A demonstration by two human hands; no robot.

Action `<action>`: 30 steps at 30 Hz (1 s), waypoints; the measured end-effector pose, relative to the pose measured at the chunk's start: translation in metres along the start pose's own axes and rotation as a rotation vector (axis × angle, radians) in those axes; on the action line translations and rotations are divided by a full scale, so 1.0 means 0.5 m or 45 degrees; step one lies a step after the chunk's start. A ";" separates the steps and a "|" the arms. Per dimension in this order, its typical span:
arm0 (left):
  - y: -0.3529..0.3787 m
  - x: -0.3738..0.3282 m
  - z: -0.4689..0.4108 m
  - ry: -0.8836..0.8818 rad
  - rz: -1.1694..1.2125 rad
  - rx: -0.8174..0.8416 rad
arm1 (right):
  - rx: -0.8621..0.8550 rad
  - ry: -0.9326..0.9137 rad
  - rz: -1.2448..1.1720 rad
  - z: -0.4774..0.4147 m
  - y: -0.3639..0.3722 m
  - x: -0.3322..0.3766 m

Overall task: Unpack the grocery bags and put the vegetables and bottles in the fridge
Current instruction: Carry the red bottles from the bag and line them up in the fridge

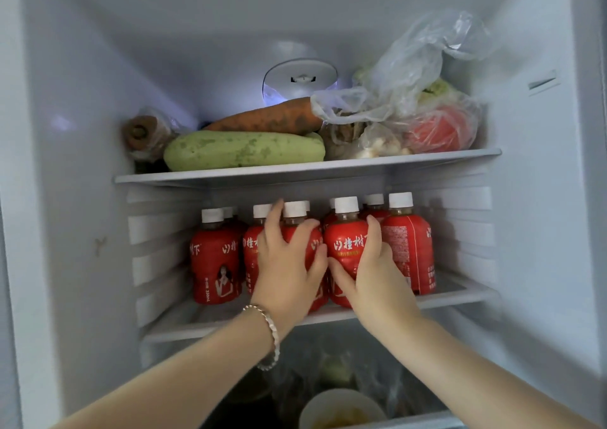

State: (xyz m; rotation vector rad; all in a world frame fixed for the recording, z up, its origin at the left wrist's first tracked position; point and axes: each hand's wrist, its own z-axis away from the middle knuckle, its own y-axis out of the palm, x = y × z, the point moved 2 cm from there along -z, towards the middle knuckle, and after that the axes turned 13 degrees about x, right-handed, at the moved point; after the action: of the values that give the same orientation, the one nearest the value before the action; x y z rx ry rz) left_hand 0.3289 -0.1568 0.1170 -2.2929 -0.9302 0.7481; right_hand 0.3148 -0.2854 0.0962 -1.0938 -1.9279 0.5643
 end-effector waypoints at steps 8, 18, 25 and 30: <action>0.055 0.002 -0.022 0.072 -0.452 0.405 | 0.015 -0.028 0.389 -0.016 0.016 0.008; 0.049 0.011 -0.025 0.031 -0.503 0.418 | -0.061 0.440 -0.024 -0.032 -0.029 -0.091; 0.031 0.022 -0.017 -0.068 -0.375 0.251 | 0.180 0.539 0.059 -0.090 -0.002 -0.079; -0.040 0.126 0.000 -0.719 -0.121 -0.066 | 0.164 0.580 0.170 -0.089 0.004 -0.072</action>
State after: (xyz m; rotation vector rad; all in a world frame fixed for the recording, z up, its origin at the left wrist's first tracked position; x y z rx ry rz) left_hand 0.3584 -0.0981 0.1124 -2.0909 -1.3027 1.3801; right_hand 0.3626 -0.3159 0.1039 -1.1582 -1.4158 0.4569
